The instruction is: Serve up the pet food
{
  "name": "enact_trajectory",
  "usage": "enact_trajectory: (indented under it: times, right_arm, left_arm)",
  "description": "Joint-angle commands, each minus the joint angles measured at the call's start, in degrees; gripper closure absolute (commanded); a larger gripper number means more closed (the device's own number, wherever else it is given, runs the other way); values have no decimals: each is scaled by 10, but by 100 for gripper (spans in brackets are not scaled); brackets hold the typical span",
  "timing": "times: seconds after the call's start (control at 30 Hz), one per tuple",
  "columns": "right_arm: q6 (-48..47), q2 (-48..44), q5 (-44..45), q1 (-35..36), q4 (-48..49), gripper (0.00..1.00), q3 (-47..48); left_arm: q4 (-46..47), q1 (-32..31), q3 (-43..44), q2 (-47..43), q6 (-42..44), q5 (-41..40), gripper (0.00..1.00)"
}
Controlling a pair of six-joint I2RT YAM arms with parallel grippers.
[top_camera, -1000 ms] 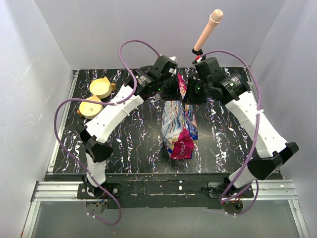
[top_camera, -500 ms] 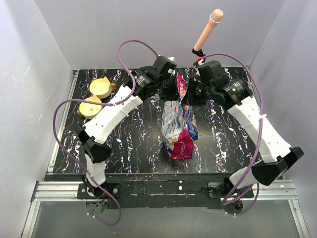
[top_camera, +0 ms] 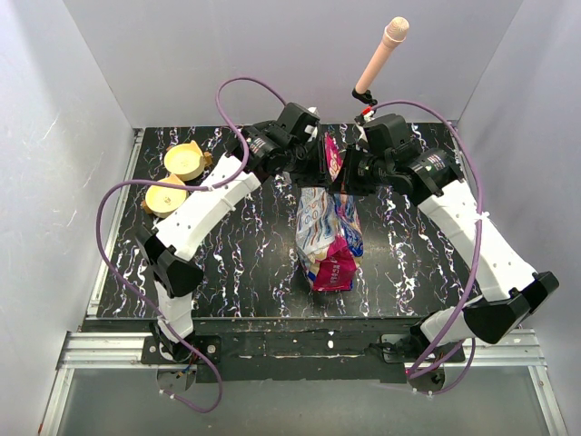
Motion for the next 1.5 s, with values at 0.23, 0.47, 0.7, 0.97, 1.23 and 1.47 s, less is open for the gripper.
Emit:
enact_trajectory:
  times: [0.23,0.47,0.7,0.97,1.23,1.47]
  right_arm:
    - [-11,-6,10,1,-45,99,0]
    - [-18,-11,13,1,-47,99,1]
    - [-23,-4,3,1,-45,99,6]
    - [-27,-2,-4,1,-46,99,14]
    - [-32,4,-5,1,-50,99,24]
    - [-33,5,-5,1,-50,99,26]
  left_arm:
    - [7,2,-11,-36,1,18,83]
    - [18,7,-40,-66,-1,6,58]
    - [36,18,-44,-80,-9,-4,39]
    - [32,34,-28,-55,-16,2,57]
    - [41,36,-28,-42,-19,22,68]
    - [55,36,-50,-48,-21,35,62]
